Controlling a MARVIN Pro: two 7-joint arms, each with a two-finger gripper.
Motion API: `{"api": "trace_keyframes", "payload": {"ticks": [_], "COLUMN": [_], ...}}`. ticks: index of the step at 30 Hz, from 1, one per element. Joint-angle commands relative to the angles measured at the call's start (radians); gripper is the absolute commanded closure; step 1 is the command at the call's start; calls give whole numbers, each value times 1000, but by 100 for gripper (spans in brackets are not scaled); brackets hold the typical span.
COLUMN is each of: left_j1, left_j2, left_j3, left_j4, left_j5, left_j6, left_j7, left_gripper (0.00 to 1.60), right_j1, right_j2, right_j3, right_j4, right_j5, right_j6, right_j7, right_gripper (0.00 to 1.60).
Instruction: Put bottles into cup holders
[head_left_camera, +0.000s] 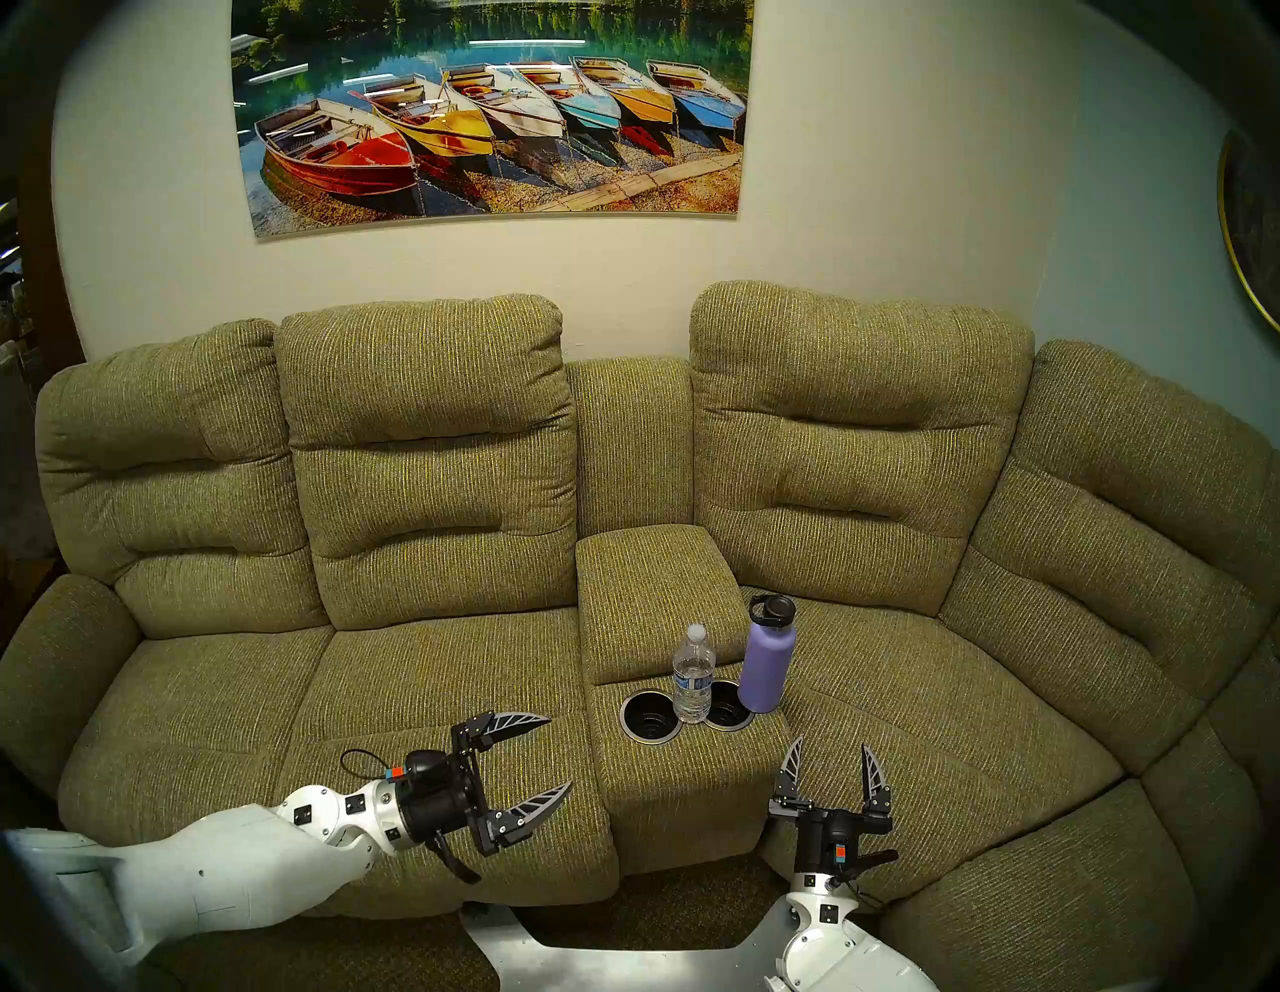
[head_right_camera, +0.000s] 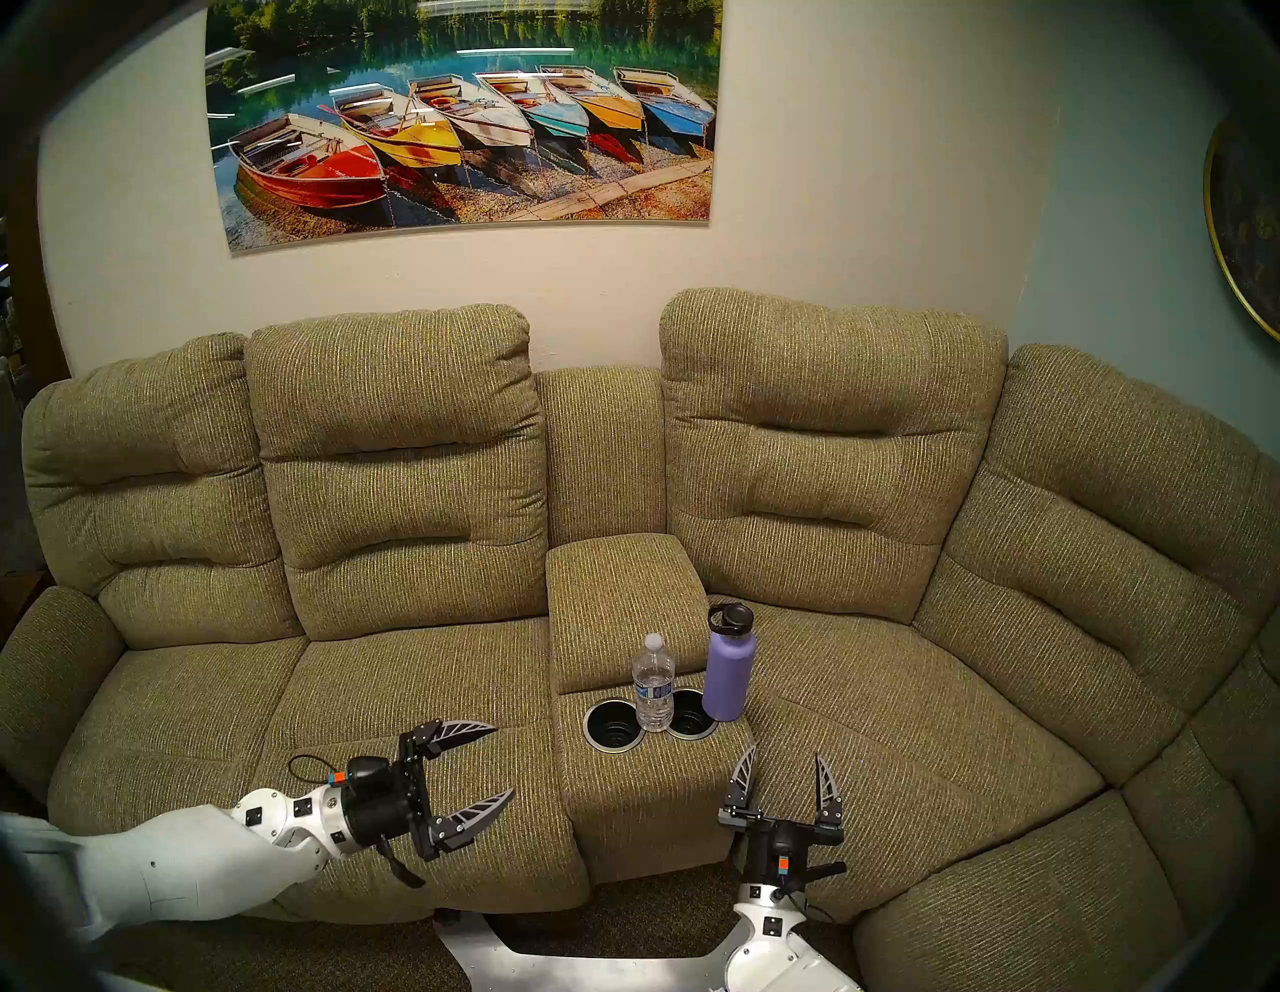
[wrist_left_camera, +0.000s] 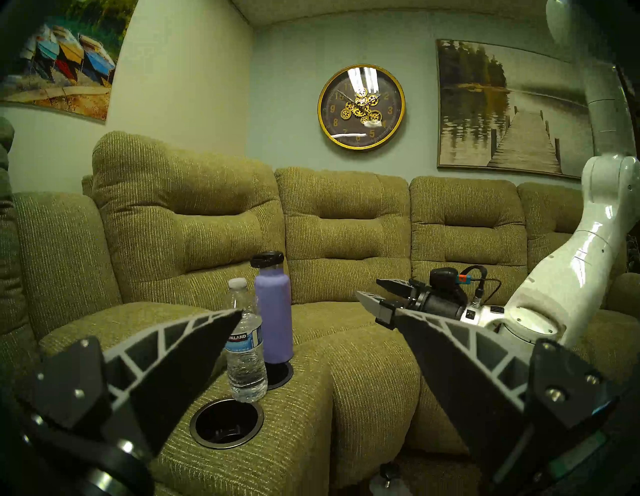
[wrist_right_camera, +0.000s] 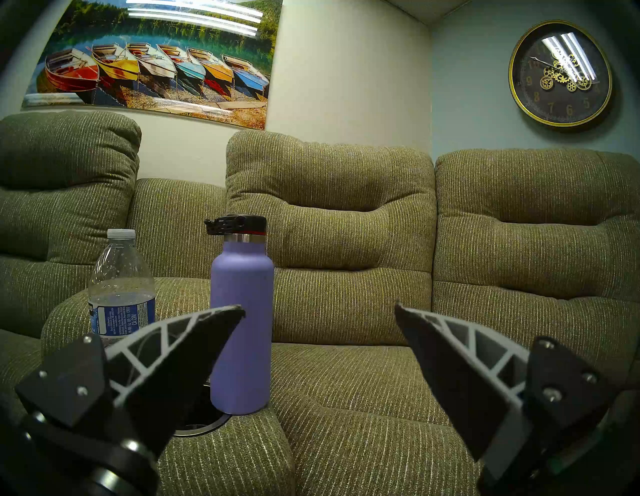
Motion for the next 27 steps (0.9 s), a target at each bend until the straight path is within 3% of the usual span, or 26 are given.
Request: {"api": "trace_keyframes", "payload": {"ticks": [1,13,27], "left_j1": [-114,-264,-404], "left_j2": [-114,-272,-429], "left_j3": [-22,-2,79], "left_j4": [24,172,370], "left_j5": [10,82,159], "left_j6": [97,266,357], "left_j7": [29,89,144], "left_gripper": [0,0,0], "right_j1": [3,4,5], "right_j2": [-1,-2,-2], "right_j3": [0,0,0], "right_j4": [-4,-2,0], "right_j5": [0,-1,-1], "right_j6": [-2,-2,-2], "right_j7": [0,0,0], "right_gripper": [0,0,0]}}
